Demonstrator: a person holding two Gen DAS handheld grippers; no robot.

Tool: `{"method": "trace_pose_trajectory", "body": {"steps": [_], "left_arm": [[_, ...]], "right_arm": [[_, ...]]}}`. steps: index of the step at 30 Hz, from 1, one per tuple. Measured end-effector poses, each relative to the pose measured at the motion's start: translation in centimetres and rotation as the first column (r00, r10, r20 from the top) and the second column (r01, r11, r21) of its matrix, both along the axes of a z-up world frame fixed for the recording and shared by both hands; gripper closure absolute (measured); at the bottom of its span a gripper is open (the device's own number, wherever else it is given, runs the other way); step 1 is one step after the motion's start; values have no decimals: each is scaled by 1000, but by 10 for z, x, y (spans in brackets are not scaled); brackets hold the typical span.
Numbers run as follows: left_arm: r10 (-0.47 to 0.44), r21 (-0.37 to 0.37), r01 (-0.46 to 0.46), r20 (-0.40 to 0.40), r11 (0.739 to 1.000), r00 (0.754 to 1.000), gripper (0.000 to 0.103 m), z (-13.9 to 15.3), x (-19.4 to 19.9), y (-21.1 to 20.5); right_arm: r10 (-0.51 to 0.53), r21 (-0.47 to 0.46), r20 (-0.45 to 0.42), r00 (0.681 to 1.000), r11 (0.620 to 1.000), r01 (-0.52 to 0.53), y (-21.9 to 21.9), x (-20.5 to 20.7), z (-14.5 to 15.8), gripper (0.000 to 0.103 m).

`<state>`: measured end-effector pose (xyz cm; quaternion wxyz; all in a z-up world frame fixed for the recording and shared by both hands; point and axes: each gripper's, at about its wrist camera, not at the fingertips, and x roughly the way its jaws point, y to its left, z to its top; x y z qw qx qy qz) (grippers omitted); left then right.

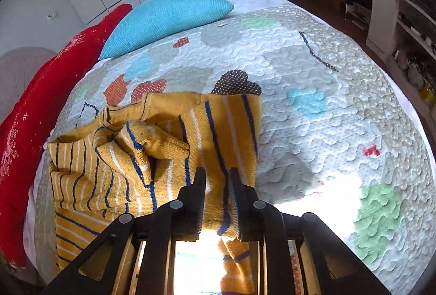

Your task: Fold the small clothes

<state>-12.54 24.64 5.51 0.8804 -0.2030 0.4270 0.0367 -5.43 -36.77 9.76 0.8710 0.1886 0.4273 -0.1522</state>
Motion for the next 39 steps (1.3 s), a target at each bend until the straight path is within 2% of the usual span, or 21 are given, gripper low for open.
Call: {"method": "trace_pose_trajectory", "body": {"steps": [2,6,9,11,13,14,15,16,17,20,22,23,25,26,28,30,32,35,39], "left_arm": [[-60,6,60,-8,998,998,21,0,6,-21],[-212,33,212,-10,977,977,21,2,18,-76],[-306,50,306,-10,951,952,21,3,19,-110],[-342,61,342,-15,938,940,21,4,19,-124],[-358,73,358,-19,931,934,21,7,21,-135],[-360,79,361,-20,929,933,21,7,23,-140],[-361,85,362,-20,928,932,21,9,23,-142],[-360,92,360,-20,928,933,21,9,24,-143],[-356,100,356,-19,929,934,21,11,24,-143],[-341,118,341,-21,933,940,21,8,30,-141],[-333,116,336,-39,935,942,21,2,35,-139],[-332,109,336,-50,936,942,21,-2,39,-139],[-333,97,337,-59,936,941,21,-9,44,-141],[-336,95,340,-58,936,940,21,-11,46,-143],[-349,100,353,-49,930,936,21,-14,49,-150],[-362,112,365,-52,924,931,21,-18,53,-157],[-365,121,371,-67,921,928,21,-24,55,-162],[-371,119,374,-47,920,927,21,-23,51,-165],[-360,66,362,-36,930,932,21,-19,44,-155]], "right_arm": [[34,-1,25,999,999,-34,5,-5,6,76],[112,19,58,992,993,-114,20,-2,9,42],[108,42,49,993,993,-110,20,17,-4,40],[97,128,44,994,987,-101,14,35,-17,40],[83,247,50,995,965,-93,8,52,-33,40],[86,307,62,994,946,-101,7,59,-40,59],[97,355,70,993,928,-116,6,66,-44,95],[103,365,74,992,923,-123,8,71,-43,95],[96,329,102,990,936,-125,12,69,-34,95],[121,144,205,971,978,-152,30,46,8,95],[129,9,212,969,991,-134,42,29,23,95],[121,-67,184,975,992,-110,45,23,23,94],[91,-203,81,993,976,-73,49,18,9,75],[83,-230,19,996,970,-76,46,15,-1,65],[48,-222,-24,999,974,-52,39,3,-10,65],[34,-204,15,999,978,-31,38,-12,-3,64],[74,-184,70,995,981,-60,49,-16,11,64],[241,-106,126,962,968,-229,90,4,26,64],[424,-55,126,897,905,-421,163,59,19,66]]}}
